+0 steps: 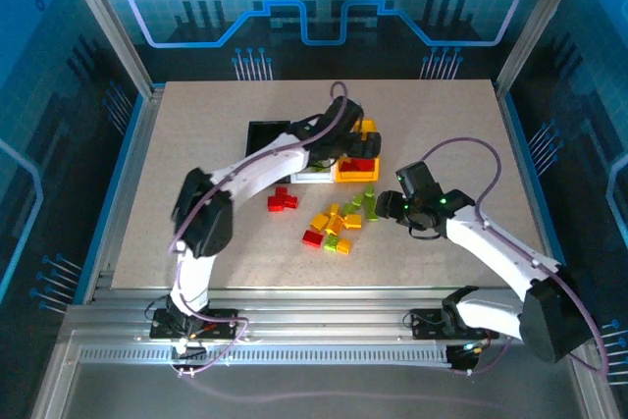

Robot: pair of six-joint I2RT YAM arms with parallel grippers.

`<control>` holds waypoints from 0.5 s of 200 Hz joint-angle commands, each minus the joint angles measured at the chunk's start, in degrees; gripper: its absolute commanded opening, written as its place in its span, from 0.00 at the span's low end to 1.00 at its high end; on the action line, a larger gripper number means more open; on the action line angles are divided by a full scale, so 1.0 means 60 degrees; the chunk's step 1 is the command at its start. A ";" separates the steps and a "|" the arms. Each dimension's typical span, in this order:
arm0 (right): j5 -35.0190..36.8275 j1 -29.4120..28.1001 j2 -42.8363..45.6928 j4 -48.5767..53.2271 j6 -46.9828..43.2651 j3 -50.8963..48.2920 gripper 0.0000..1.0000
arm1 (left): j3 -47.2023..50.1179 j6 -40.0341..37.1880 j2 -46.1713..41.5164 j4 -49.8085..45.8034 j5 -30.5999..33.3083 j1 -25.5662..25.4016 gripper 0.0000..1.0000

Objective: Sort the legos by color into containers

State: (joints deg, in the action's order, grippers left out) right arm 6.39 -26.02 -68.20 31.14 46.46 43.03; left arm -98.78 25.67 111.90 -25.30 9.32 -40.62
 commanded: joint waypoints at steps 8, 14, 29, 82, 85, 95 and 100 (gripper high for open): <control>-0.0279 0.0096 -0.0885 -0.0234 -0.0287 0.0187 0.68 | 0.2269 0.0444 -0.2394 0.1126 -0.0310 -0.0185 0.99; -0.0315 0.0090 -0.1109 -0.0366 -0.0374 0.0232 0.67 | 0.2846 0.0512 -0.2822 0.1266 -0.0224 -0.0242 0.99; -0.0402 0.0076 -0.1678 -0.0683 -0.0511 0.0383 0.65 | 0.4233 0.0744 -0.3756 0.1453 -0.0072 -0.0265 0.99; 0.0122 -0.0228 -0.3485 -0.0831 -0.0838 0.1438 0.67 | 0.7854 0.1554 -0.6208 0.0960 0.0824 -0.0258 0.99; 0.0165 -0.0244 -0.3563 -0.0796 -0.0830 0.1511 0.66 | 0.7963 0.1583 -0.6287 0.0904 0.0860 -0.0252 0.99; 0.0304 -0.0317 -0.3823 -0.0717 -0.0851 0.1672 0.66 | 0.8289 0.1681 -0.6543 0.0799 0.0922 -0.0254 0.99; 0.0372 -0.0360 -0.3936 -0.0676 -0.0847 0.1732 0.66 | 0.8408 0.1736 -0.6647 0.0764 0.0999 -0.0254 0.99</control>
State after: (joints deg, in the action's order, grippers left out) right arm 5.80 -26.79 -88.99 26.65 42.44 50.35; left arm -51.62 32.97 76.31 -19.00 12.10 -42.13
